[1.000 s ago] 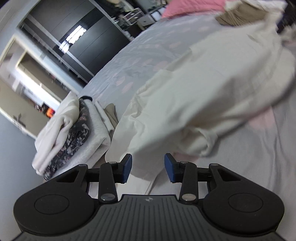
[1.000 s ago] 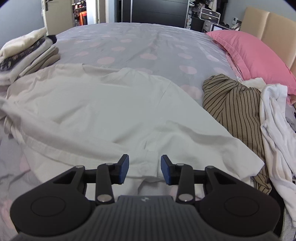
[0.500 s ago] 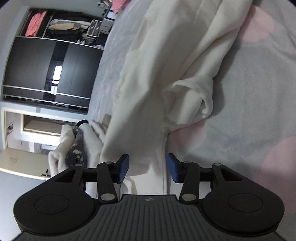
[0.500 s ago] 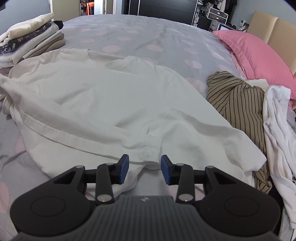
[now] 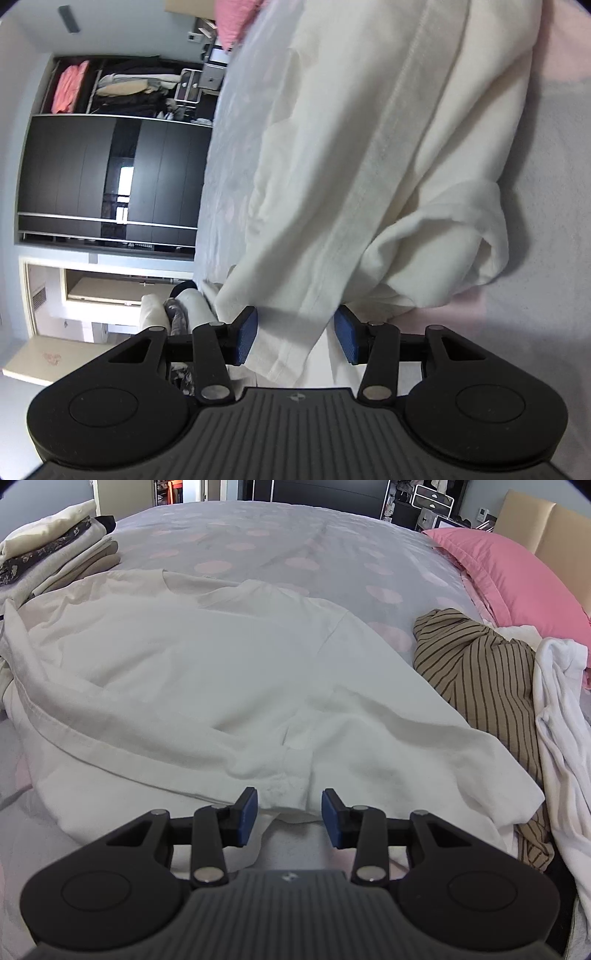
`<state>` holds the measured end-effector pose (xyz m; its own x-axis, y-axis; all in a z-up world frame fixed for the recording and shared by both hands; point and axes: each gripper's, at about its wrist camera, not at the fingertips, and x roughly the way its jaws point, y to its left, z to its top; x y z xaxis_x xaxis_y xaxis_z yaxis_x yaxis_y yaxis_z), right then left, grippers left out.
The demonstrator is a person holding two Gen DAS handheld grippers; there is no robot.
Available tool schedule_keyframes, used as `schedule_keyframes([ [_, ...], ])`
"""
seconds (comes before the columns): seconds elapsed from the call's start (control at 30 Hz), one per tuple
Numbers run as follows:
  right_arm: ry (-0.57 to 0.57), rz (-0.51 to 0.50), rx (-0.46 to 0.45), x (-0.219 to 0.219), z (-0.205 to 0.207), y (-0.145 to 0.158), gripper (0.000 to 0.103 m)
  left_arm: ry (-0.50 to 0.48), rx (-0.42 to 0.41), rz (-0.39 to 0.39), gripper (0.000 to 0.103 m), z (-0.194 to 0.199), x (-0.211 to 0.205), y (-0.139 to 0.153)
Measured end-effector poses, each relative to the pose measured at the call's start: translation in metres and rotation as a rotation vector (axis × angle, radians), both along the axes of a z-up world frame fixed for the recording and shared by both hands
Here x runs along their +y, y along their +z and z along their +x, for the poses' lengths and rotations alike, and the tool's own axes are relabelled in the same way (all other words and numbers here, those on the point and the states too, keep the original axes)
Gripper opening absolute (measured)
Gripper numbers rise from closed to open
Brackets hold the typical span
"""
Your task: Fold clothes
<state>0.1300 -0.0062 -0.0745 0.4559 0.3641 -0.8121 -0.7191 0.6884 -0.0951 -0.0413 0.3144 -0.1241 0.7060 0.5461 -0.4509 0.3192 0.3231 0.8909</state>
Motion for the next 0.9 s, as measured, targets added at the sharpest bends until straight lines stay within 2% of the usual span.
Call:
schedule_keyframes([
  [0.07, 0.0, -0.007, 0.003, -0.001, 0.002, -0.002, 0.042, 0.019, 0.003, -0.028, 0.041, 0.004, 0.001, 0.005],
  [0.17, -0.002, -0.018, -0.006, -0.006, 0.004, -0.003, 0.042, 0.041, -0.012, -0.091, 0.027, 0.008, 0.0, 0.023],
  [0.2, 0.0, -0.023, -0.011, -0.007, 0.004, -0.003, 0.042, 0.052, -0.026, -0.12, 0.019, 0.008, -0.001, 0.03],
  [0.33, -0.008, -0.015, 0.0, -0.016, 0.005, -0.003, 0.042, 0.127, -0.074, -0.263, 0.006, 0.013, 0.0, 0.059],
  [0.4, -0.033, 0.024, 0.032, -0.023, 0.008, -0.001, 0.042, 0.16, -0.092, -0.297, 0.005, 0.014, 0.001, 0.067],
  [0.5, -0.109, 0.136, 0.106, -0.033, 0.019, 0.003, 0.042, 0.184, -0.106, -0.322, 0.003, 0.014, 0.001, 0.072],
  [0.63, -0.2, 0.279, 0.243, -0.04, 0.034, 0.003, 0.041, 0.187, -0.094, -0.308, 0.003, 0.013, 0.001, 0.069],
  [0.7, -0.23, 0.29, 0.284, -0.038, 0.039, -0.003, 0.04, 0.184, -0.088, -0.297, 0.002, 0.012, 0.002, 0.067],
  [0.73, -0.241, 0.287, 0.301, -0.036, 0.041, -0.006, 0.036, 0.183, -0.087, -0.291, 0.002, 0.011, 0.002, 0.066],
  [0.8, -0.255, 0.295, 0.344, -0.035, 0.042, -0.013, 0.009, 0.176, -0.085, -0.281, 0.002, 0.009, 0.003, 0.064],
  [0.9, -0.26, 0.298, 0.341, -0.033, 0.041, -0.012, 0.005, 0.168, -0.085, -0.262, 0.002, 0.006, 0.004, 0.062],
])
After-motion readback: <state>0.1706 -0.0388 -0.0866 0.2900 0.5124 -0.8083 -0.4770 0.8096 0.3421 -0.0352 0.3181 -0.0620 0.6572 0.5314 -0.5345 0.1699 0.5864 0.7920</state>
